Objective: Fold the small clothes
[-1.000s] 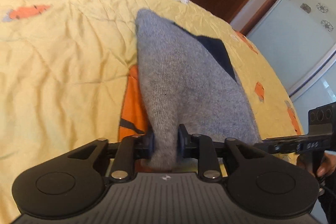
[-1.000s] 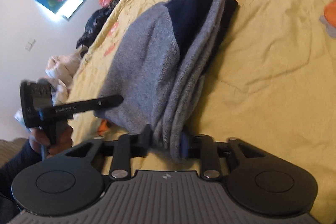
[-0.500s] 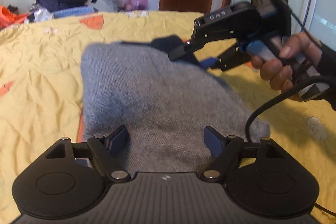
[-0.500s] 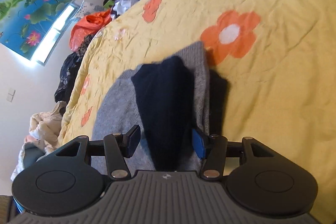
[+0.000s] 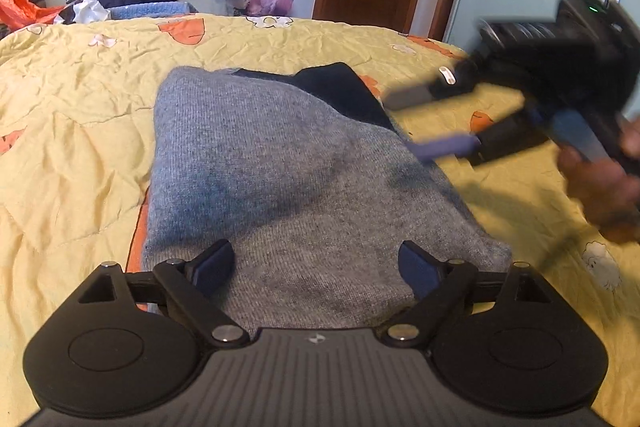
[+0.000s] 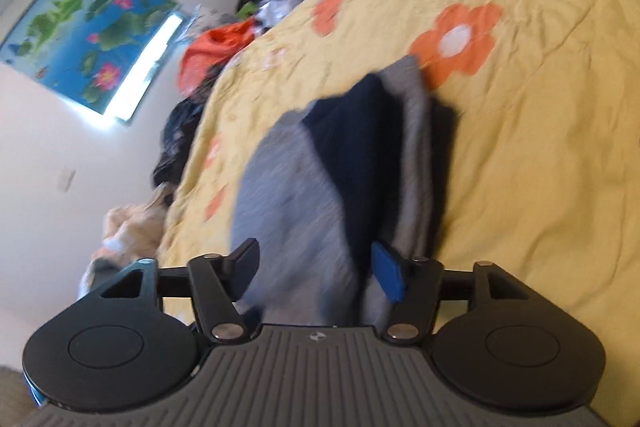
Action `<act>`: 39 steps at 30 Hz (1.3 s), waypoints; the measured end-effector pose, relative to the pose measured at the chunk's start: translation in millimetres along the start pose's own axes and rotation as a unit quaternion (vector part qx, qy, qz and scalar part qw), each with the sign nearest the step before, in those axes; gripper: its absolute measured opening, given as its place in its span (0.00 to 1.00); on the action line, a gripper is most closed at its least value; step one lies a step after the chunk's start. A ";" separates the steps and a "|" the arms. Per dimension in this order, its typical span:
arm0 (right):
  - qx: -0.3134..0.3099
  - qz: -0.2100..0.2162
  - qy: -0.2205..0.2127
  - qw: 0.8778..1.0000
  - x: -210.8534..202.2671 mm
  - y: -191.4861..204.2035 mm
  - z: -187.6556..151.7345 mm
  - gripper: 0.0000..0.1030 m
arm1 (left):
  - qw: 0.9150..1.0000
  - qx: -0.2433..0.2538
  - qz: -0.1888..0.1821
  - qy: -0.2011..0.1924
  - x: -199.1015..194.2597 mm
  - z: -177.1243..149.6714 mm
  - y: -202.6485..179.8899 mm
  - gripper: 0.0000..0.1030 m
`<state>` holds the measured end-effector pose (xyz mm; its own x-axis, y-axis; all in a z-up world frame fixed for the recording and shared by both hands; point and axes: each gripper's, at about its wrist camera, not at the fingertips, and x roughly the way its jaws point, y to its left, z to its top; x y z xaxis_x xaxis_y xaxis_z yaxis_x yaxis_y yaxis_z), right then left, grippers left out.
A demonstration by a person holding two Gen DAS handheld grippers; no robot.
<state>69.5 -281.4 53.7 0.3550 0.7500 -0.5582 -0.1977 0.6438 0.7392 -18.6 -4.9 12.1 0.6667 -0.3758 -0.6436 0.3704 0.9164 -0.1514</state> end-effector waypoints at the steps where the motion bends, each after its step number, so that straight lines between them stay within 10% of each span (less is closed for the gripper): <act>1: -0.015 -0.016 0.010 1.000 1.5 4.5 -6.4 0.64 | 1.000 0.001 0.001 0.000 -0.3 -0.5 -1.1 0.88; 5: -0.060 -0.047 0.028 0.997 8.2 15.1 -24.3 0.57 | 1.000 0.004 0.008 0.002 1.3 -0.1 -3.5 0.88; 7: -0.100 -0.091 0.034 0.990 14.0 19.5 -30.9 0.13 | 1.000 0.003 0.008 0.003 1.1 0.0 -3.8 0.88; 9: -0.137 -0.096 0.026 0.986 13.7 15.9 -36.4 0.08 | 1.000 0.001 0.006 0.004 1.3 0.7 -2.9 0.88; 17: -0.099 -0.077 0.018 0.992 1.6 2.7 -32.8 0.11 | 1.000 -0.027 -0.001 0.000 -16.7 4.3 1.1 0.88; 21: -0.072 -0.051 -0.024 0.996 -19.3 12.1 -18.9 0.46 | 0.999 0.003 0.021 -0.047 -48.6 -0.6 6.6 0.88; 25: -0.055 -0.060 -0.084 0.993 -19.9 12.6 25.0 0.58 | 0.995 0.053 0.061 -0.057 -53.7 -8.2 9.5 0.88; 32: -0.016 -0.137 -0.067 0.988 43.3 -12.8 88.2 0.58 | 0.996 0.064 0.057 -0.036 -39.5 -24.1 7.7 0.88; 33: -0.018 -0.125 -0.066 0.990 48.4 -12.7 89.0 0.52 | 0.996 0.064 0.056 -0.033 -37.2 -25.8 7.4 0.88; 34: -0.029 -0.115 -0.058 0.991 52.3 -7.6 87.9 0.18 | 0.996 0.063 0.054 -0.031 -35.7 -27.3 7.5 0.88; 39: -0.033 -0.155 -0.078 0.984 37.6 -27.7 92.6 0.10 | 0.998 0.044 0.043 -0.023 -33.3 -28.2 10.7 0.88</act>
<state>172.9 -285.0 47.2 0.5419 0.4865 -0.6854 -0.1149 0.8507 0.5130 -55.1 21.3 10.8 0.7261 -0.3040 -0.6167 0.3647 0.9307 -0.0294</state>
